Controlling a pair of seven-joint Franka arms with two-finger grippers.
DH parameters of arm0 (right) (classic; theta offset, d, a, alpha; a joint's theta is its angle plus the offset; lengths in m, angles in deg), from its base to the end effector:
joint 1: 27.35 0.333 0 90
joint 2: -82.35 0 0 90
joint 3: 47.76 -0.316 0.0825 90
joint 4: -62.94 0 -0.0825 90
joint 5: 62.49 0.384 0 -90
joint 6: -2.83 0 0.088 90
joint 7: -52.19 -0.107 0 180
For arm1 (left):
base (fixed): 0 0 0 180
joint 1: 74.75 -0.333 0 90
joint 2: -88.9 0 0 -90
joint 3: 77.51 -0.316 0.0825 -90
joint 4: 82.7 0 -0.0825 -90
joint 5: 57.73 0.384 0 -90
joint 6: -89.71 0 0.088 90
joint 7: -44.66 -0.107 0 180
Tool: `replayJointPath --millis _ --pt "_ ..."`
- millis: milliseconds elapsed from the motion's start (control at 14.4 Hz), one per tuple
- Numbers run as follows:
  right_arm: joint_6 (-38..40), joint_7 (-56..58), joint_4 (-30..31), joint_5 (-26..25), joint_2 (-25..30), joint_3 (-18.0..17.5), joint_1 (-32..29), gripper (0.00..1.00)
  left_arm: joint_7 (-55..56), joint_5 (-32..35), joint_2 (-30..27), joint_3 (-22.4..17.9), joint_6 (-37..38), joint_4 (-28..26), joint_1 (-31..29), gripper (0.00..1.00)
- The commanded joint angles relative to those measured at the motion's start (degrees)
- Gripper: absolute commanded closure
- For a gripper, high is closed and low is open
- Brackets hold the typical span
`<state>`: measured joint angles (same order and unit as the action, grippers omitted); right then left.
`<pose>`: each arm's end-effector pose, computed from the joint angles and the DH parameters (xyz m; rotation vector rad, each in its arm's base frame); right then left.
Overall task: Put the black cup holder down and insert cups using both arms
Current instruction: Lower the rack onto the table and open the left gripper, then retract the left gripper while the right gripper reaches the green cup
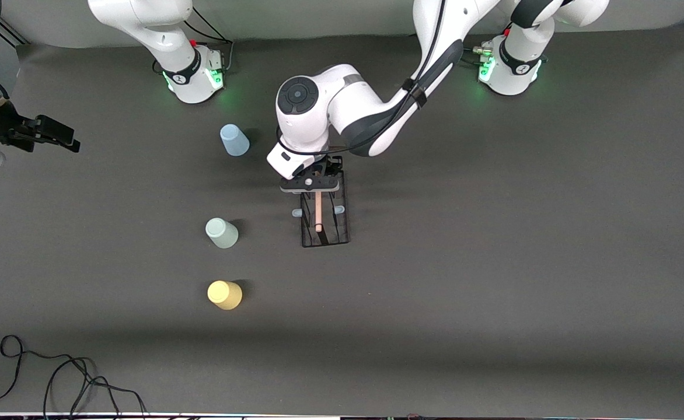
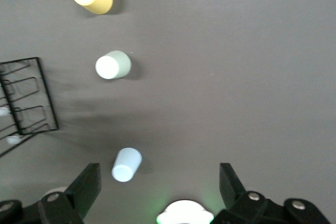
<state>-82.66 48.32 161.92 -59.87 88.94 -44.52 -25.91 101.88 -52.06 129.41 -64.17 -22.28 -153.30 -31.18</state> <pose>0.5072 -0.0123 0.6061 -3.0822 0.1502 0.1878 0.4492 -0.5949 0.3617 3.0822 0.0407 -0.0464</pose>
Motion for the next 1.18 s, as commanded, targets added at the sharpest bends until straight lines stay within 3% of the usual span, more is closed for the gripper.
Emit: replayJointPath --millis 0,208,347,625,834,1112 --pt "-1.1 -4.5 0.4 1.7 -0.7 0.1 3.7 0.0 -2.5 0.0 -5.1 -0.2 4.7 -0.1 -3.7 0.0" --pt "-8.0 -8.8 6.0 1.9 -0.6 0.0 7.3 0.0 -12.2 -6.2 -12.4 -0.2 14.5 -2.2 -12.2 0.0" --pt "-14.3 -11.5 11.8 2.0 -0.7 0.1 10.5 0.0 -19.2 -7.2 -19.6 -0.2 17.1 -8.2 -19.5 0.0" --pt "-31.4 -11.6 24.0 2.0 -2.0 0.0 11.1 0.0 -36.8 -8.3 -31.6 -0.5 18.0 -19.6 -34.2 0.0" --pt "-43.6 -11.6 30.3 2.0 -6.2 0.0 11.3 0.0 -45.4 -8.4 -33.8 -0.6 18.7 -20.7 -42.9 0.0" --pt "-51.2 -11.6 31.1 5.3 -13.1 0.0 12.9 0.0 -55.2 -8.4 -35.7 -0.7 21.1 -20.7 -51.6 0.0"
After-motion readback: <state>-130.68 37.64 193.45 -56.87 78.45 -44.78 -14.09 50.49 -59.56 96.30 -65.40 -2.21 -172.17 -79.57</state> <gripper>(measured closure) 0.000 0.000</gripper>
